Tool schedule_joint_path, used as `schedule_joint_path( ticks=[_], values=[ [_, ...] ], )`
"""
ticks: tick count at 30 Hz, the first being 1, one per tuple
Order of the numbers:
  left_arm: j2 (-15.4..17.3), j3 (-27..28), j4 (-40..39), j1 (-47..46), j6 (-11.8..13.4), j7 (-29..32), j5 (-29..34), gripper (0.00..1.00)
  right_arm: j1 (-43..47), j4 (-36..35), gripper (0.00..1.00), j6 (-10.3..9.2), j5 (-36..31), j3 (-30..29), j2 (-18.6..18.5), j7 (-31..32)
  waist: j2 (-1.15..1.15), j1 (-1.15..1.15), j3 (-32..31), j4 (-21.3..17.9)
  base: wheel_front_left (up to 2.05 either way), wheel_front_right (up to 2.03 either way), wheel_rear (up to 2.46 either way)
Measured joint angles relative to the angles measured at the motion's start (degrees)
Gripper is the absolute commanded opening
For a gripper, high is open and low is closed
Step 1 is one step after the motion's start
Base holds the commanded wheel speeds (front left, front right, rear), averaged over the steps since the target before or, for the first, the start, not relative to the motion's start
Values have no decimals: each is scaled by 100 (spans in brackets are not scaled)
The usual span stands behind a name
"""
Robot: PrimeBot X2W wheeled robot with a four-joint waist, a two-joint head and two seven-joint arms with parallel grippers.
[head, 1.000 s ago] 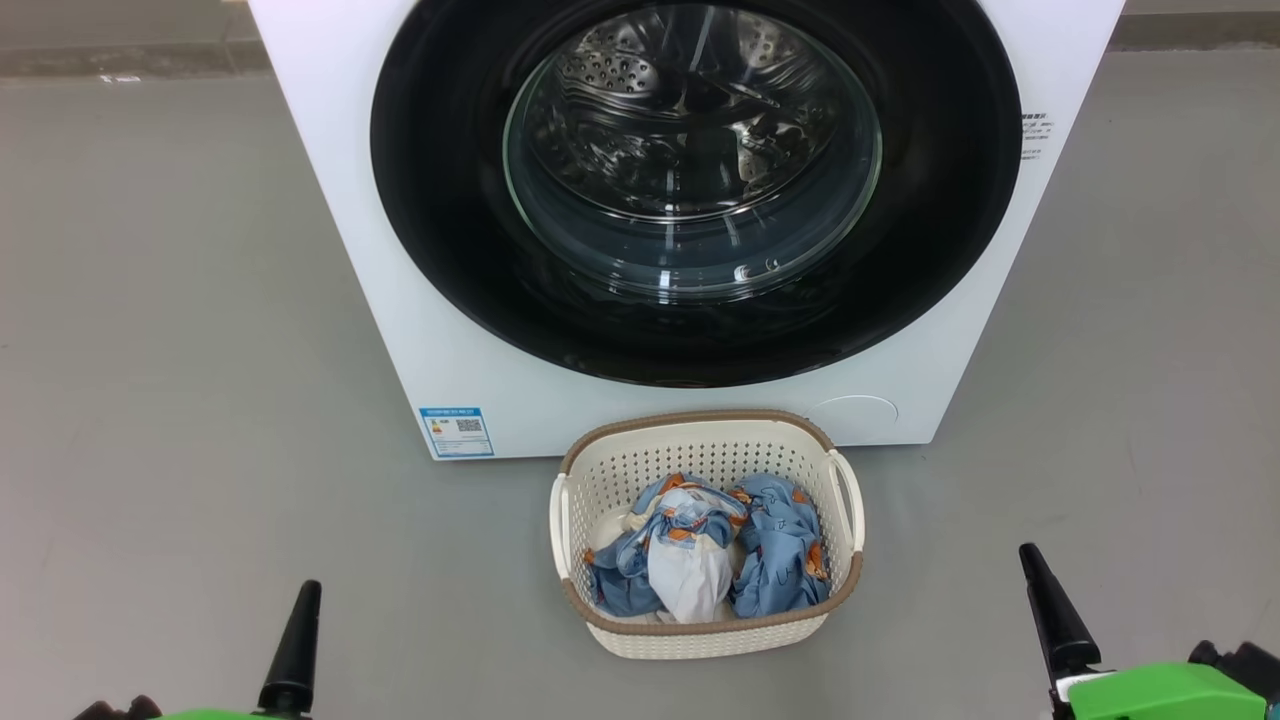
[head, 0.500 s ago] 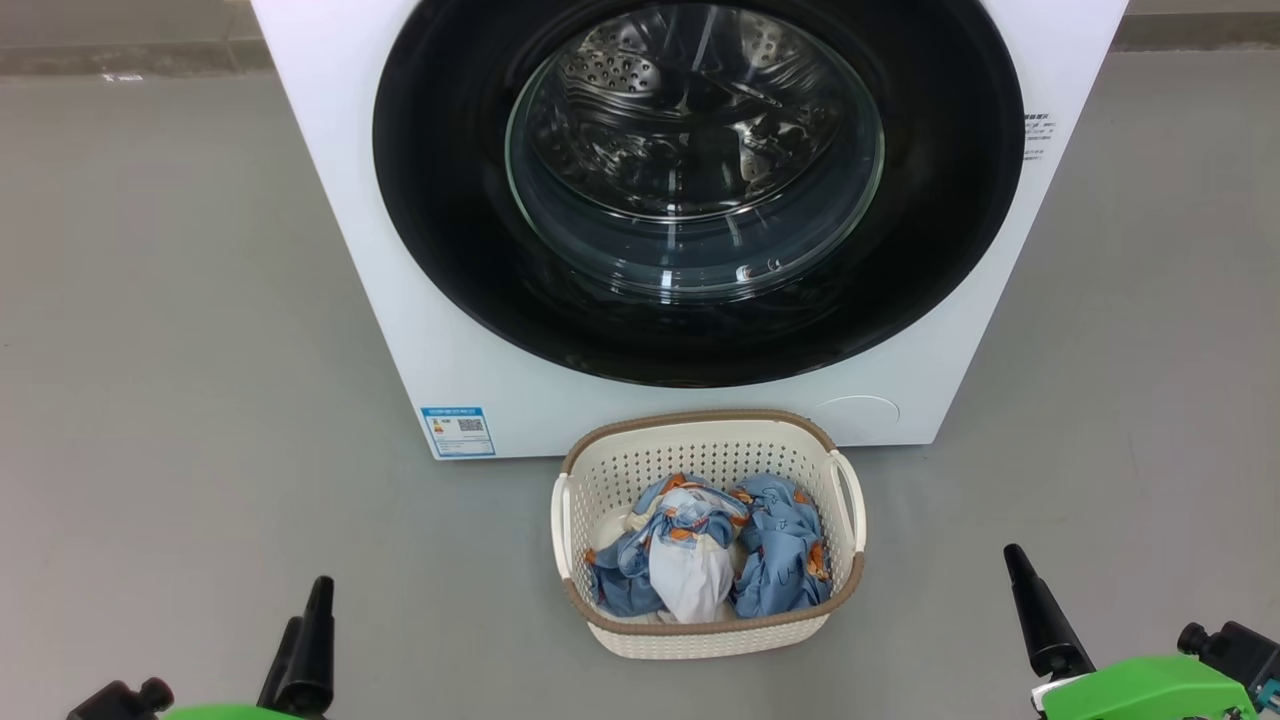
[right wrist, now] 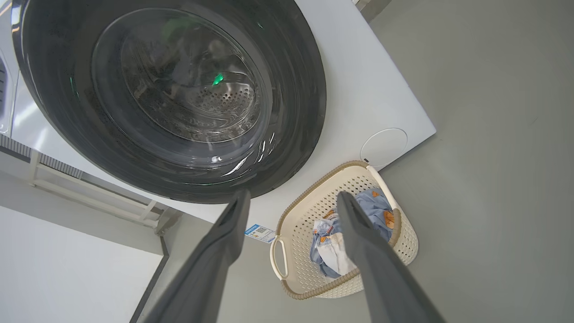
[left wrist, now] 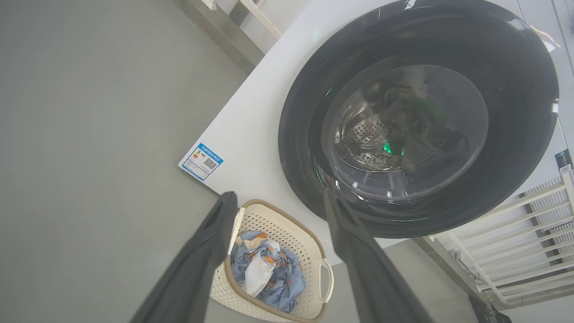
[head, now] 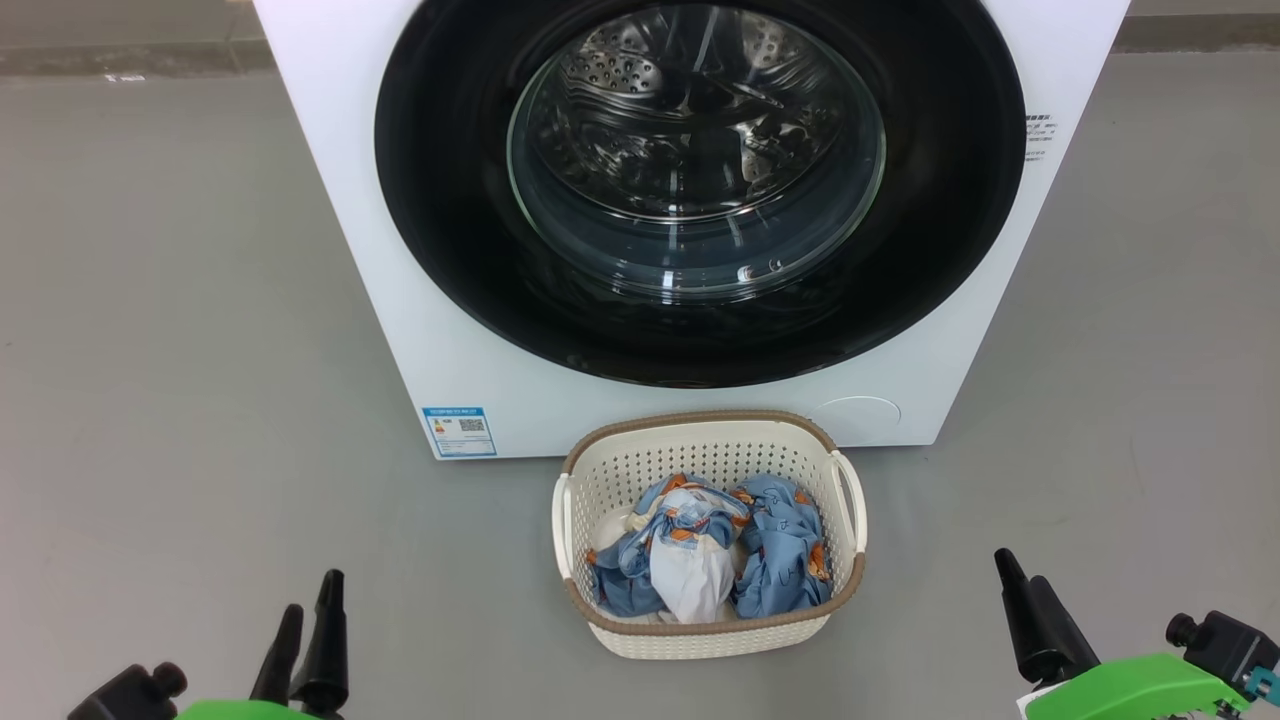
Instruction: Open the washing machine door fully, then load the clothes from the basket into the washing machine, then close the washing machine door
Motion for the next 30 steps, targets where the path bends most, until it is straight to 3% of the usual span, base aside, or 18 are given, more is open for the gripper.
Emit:
schedule_joint_path(
  ticks=[30],
  values=[
    [136, -200, -187, 1, -4, -471, 1807, 100, -147, 108, 100, 0, -1741, 170, -191, -461, 0, 0, 91, -32, 0, 0, 0]
  ],
)
